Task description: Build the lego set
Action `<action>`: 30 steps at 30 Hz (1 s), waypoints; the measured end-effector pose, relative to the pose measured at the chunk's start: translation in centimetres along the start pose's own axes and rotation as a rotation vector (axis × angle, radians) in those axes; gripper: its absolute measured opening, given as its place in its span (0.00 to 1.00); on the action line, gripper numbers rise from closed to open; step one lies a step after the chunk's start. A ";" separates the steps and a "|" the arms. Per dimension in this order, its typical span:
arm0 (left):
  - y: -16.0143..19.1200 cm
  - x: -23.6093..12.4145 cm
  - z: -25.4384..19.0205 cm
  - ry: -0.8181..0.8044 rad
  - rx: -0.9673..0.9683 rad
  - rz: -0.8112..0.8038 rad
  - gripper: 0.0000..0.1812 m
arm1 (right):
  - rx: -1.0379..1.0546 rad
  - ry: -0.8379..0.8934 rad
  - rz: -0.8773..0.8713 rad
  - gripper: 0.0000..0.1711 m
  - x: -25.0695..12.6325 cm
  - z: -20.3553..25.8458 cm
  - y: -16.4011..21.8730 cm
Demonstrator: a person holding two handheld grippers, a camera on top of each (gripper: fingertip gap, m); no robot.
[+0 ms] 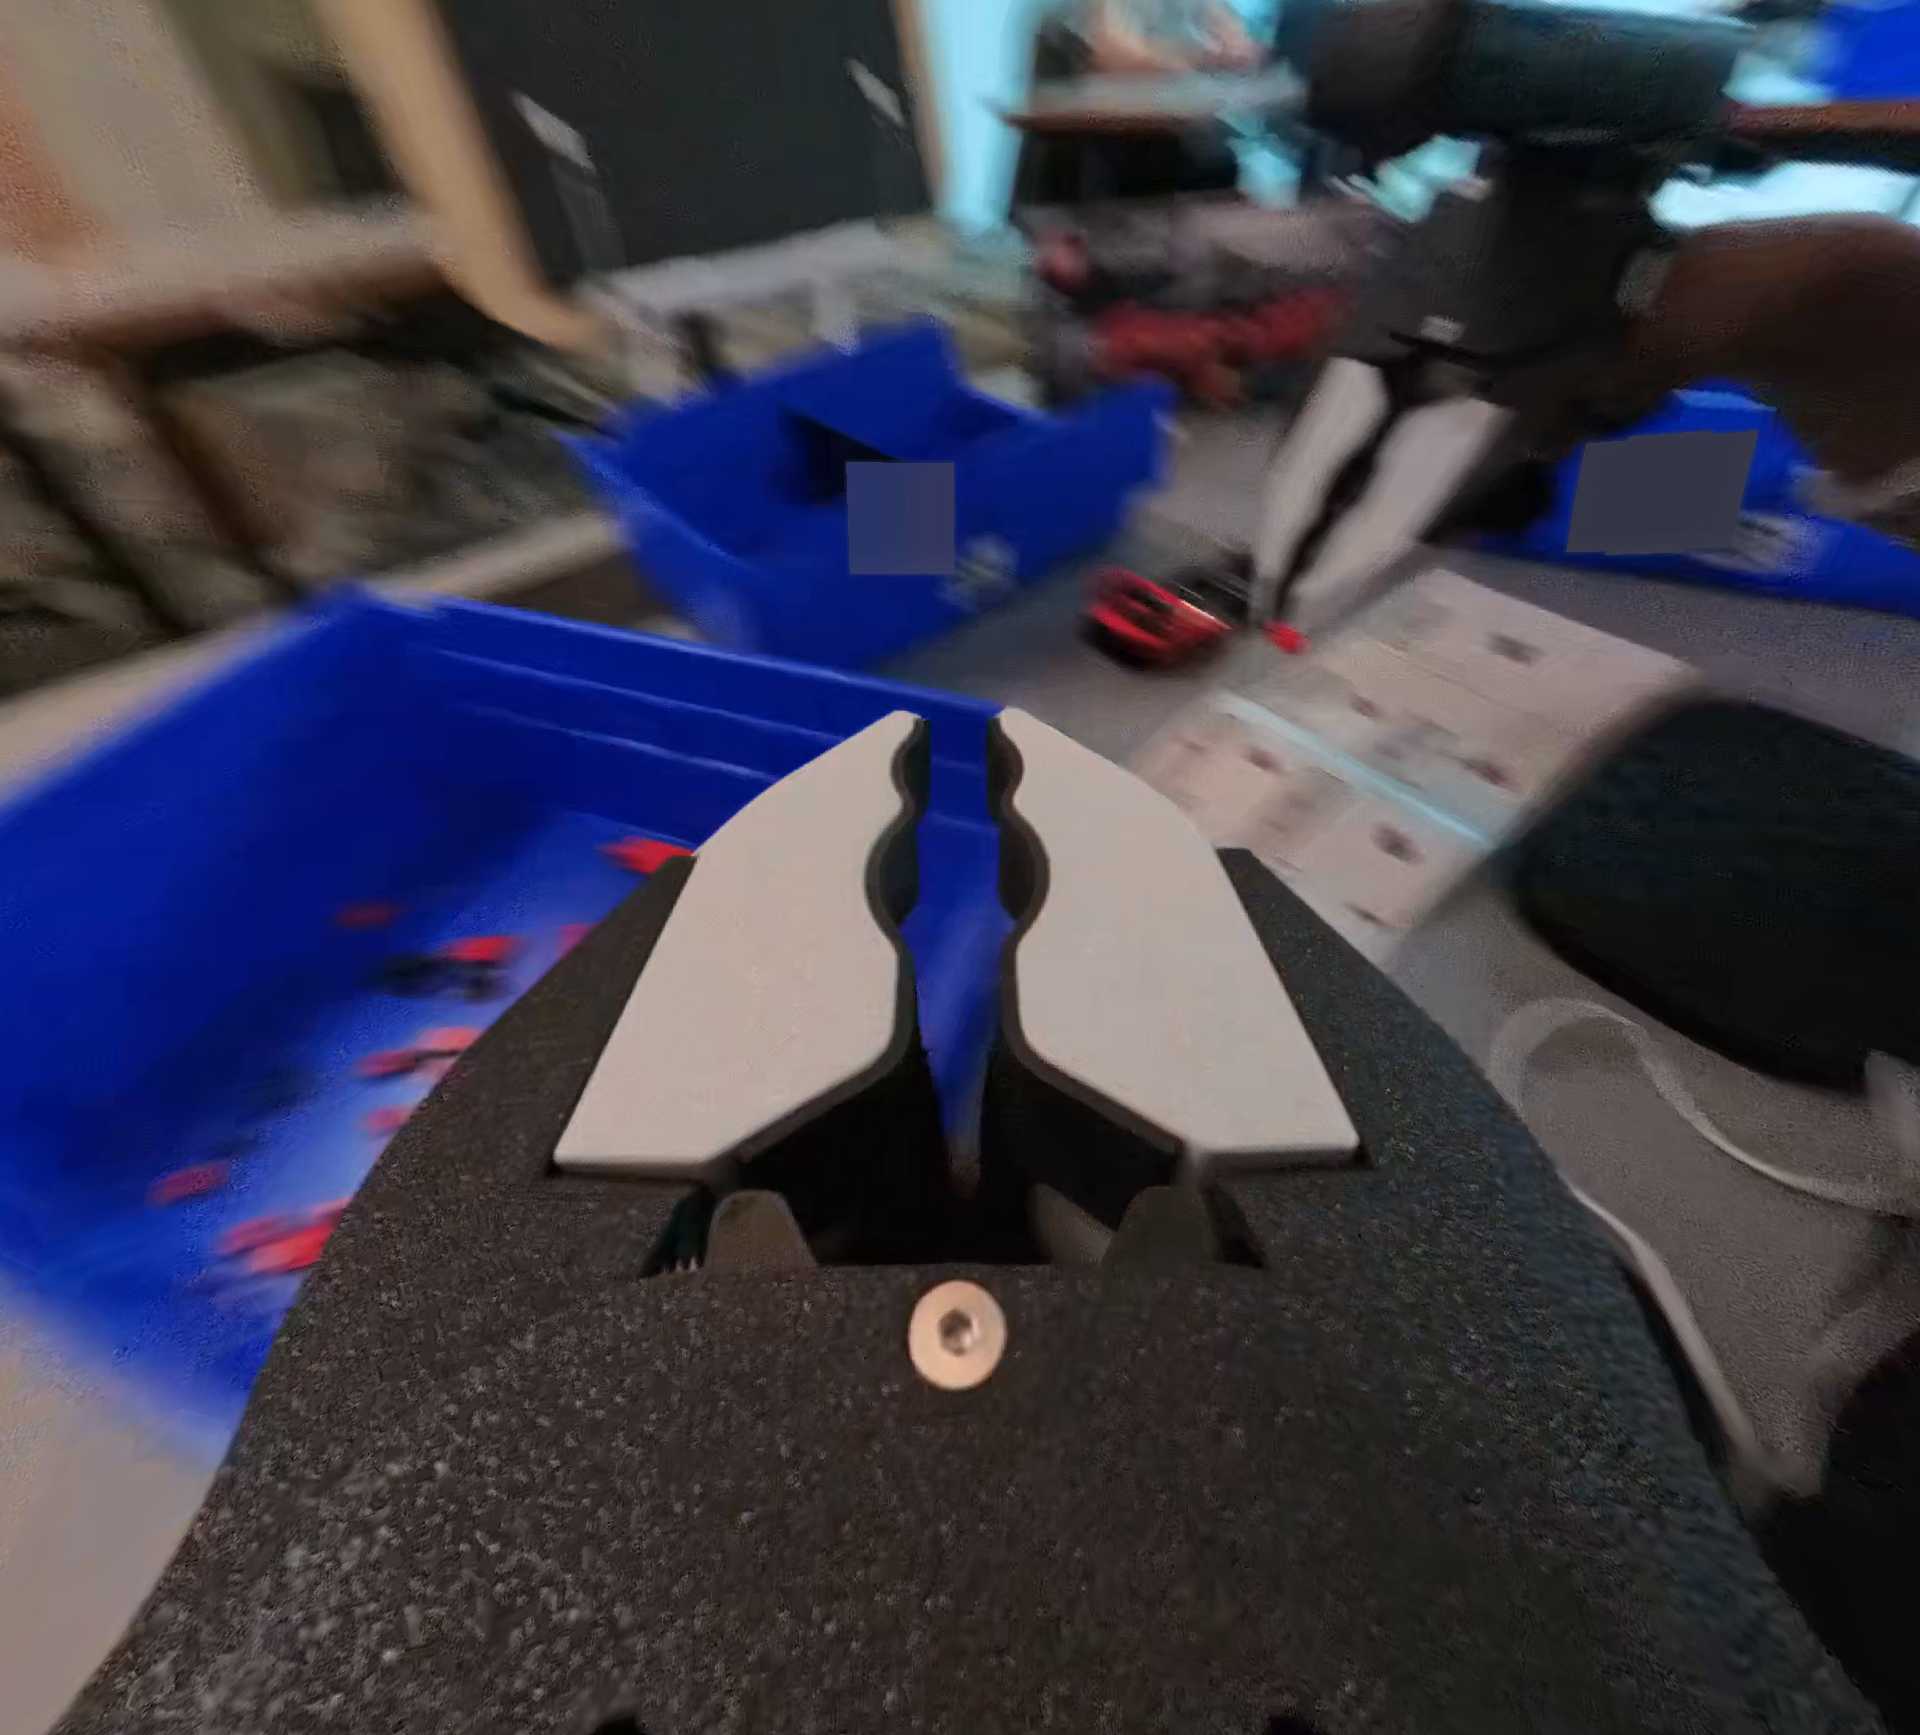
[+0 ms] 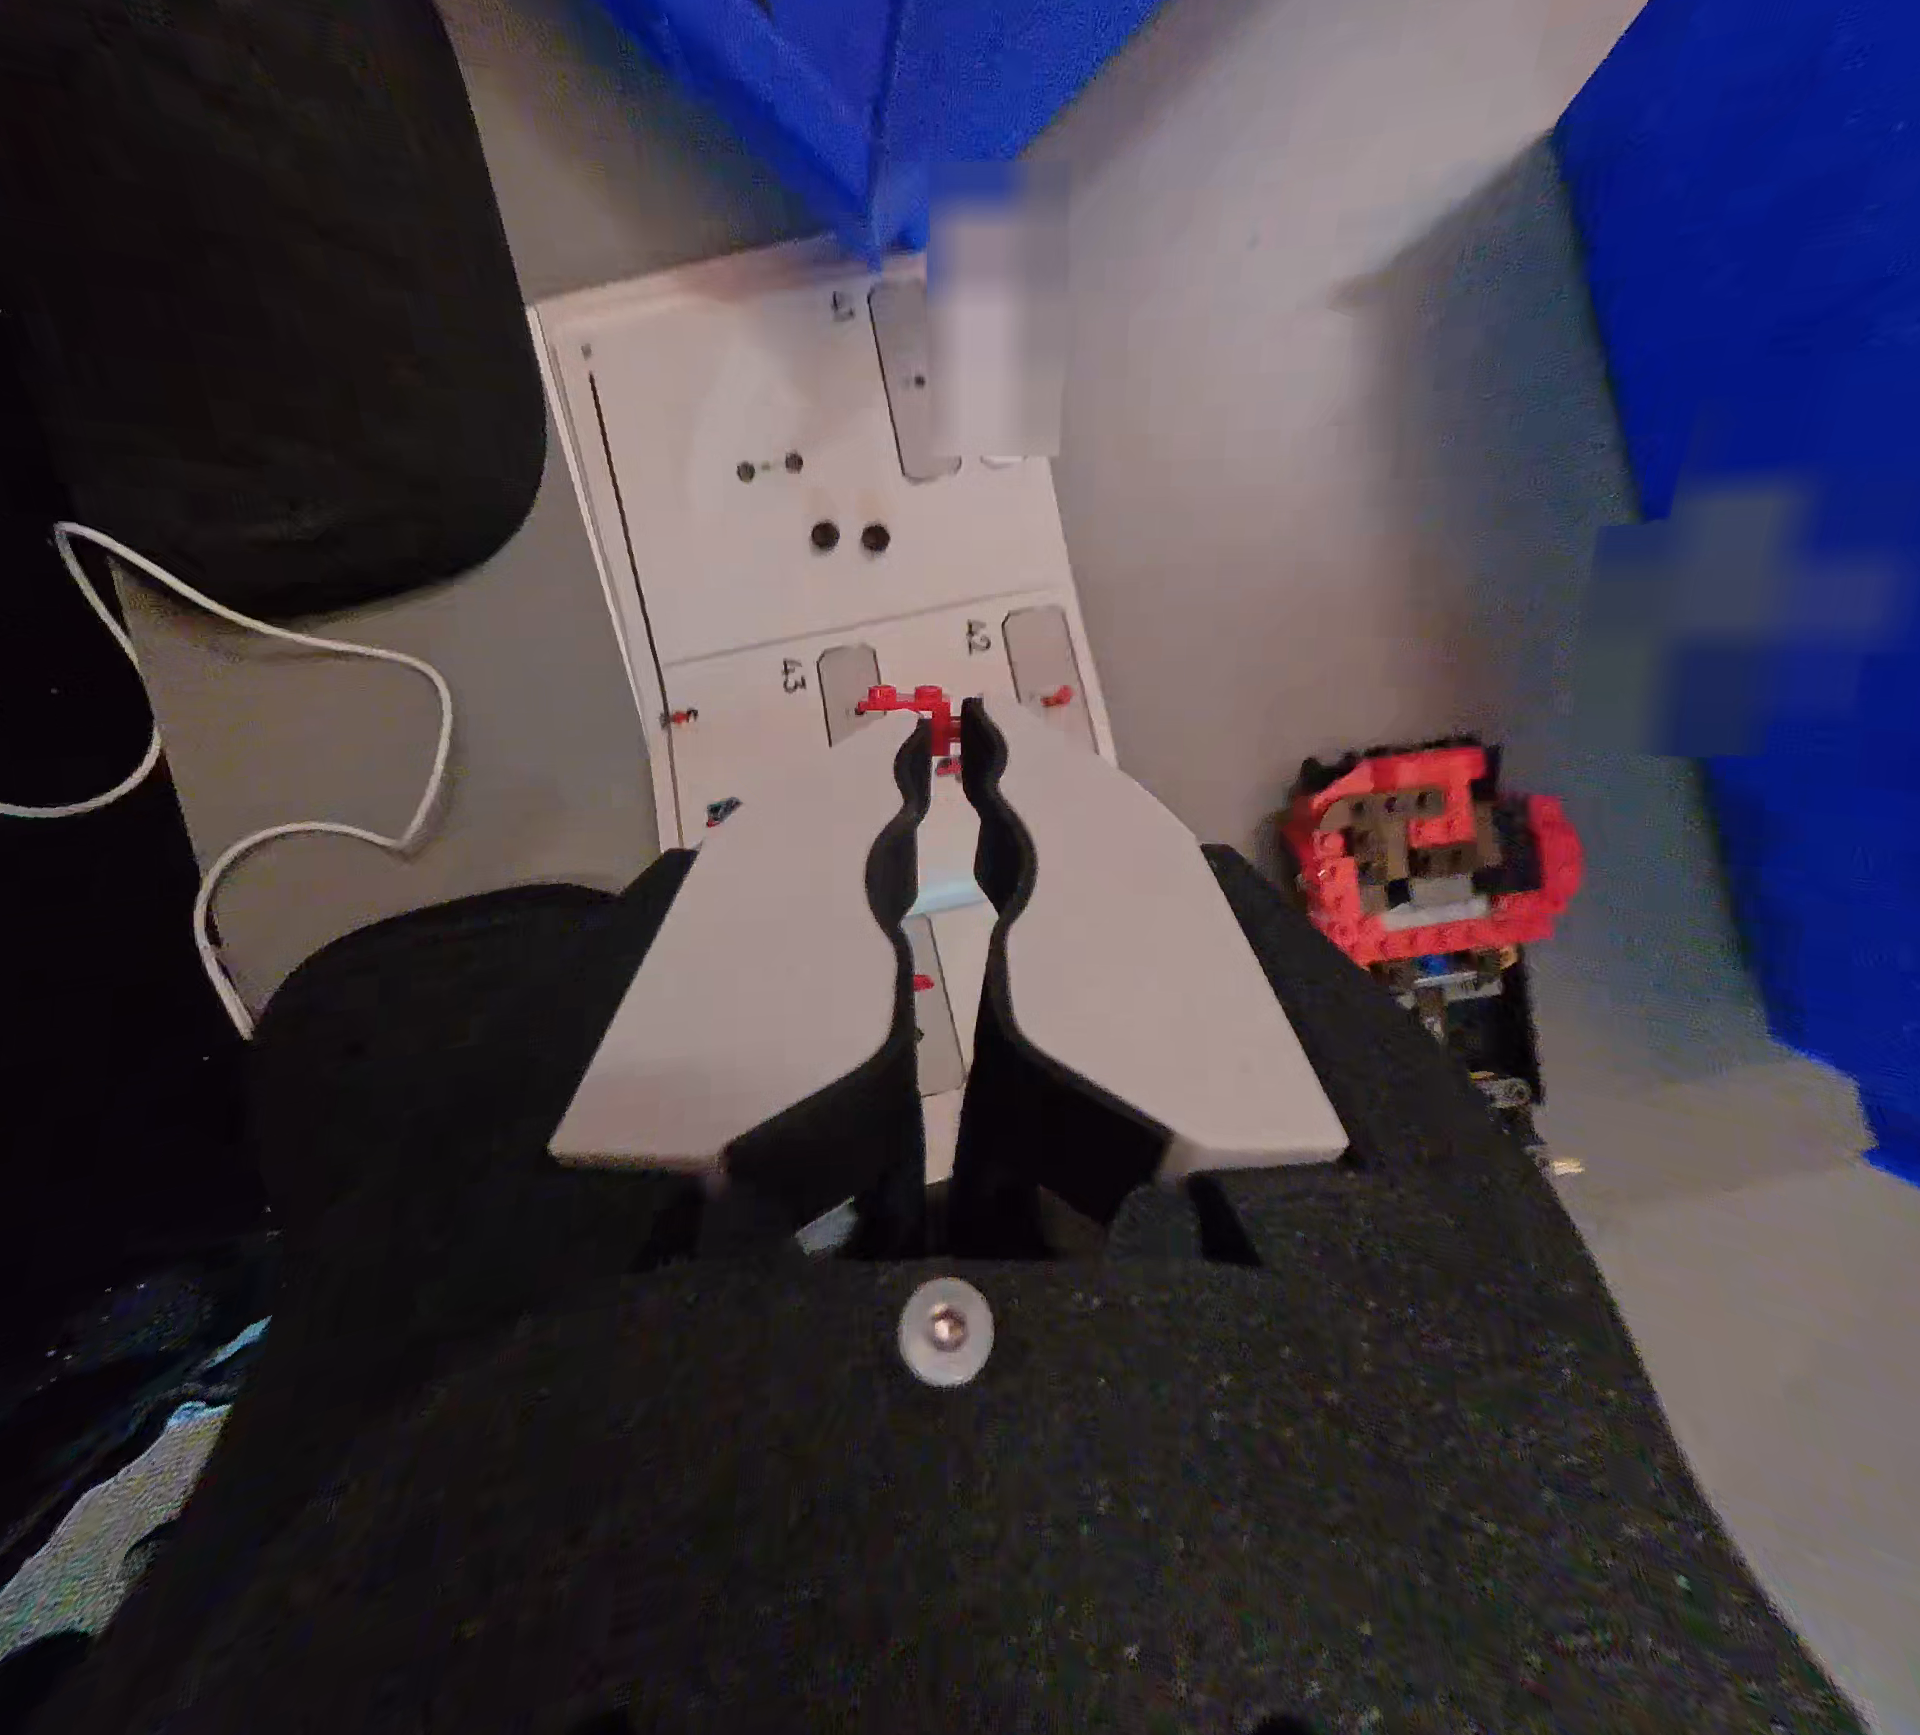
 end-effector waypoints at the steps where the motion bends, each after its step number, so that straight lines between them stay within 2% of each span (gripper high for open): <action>1: 0.7 1.5 -0.9 0.091 -0.018 0.065 0.04 | 0.017 0.000 0.018 0.03 0.7 0.1 1.1; 4: 3.7 4.9 -2.0 0.121 -0.002 0.223 0.03 | 0.049 -0.017 0.046 0.03 2.7 0.4 3.4; 7: 5.7 6.8 -3.2 0.217 -0.038 0.341 0.03 | 0.038 -0.035 0.038 0.03 3.9 0.6 4.3; 12: 7.6 8.9 -2.7 0.137 0.008 0.495 0.01 | -0.074 -0.111 -0.001 0.03 5.9 1.2 3.2; 15: 7.4 9.7 -2.4 0.139 -0.001 0.496 0.00 | -0.115 -0.140 -0.007 0.03 6.4 1.4 2.6; 20: 7.4 11.0 -1.1 0.081 0.001 0.500 0.00 | -0.106 -0.092 0.021 0.03 6.0 0.3 3.2; 24: 7.1 11.6 -0.4 0.045 0.015 0.496 0.02 | -0.088 -0.087 -0.040 0.03 5.8 0.0 3.2; 30: 4.2 11.5 -3.9 0.261 -0.023 0.359 0.04 | -0.034 -0.052 -0.036 0.03 5.5 -1.2 4.3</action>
Point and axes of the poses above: each gripper's, where its closed fingertips meet, x out along the fingers, y out of its underside, z = x × y across the jaws, the point moved 9 cm from there along -x, back along the fingers, and after that the axes turned 6 degrees about z, right-handed, at the moved point
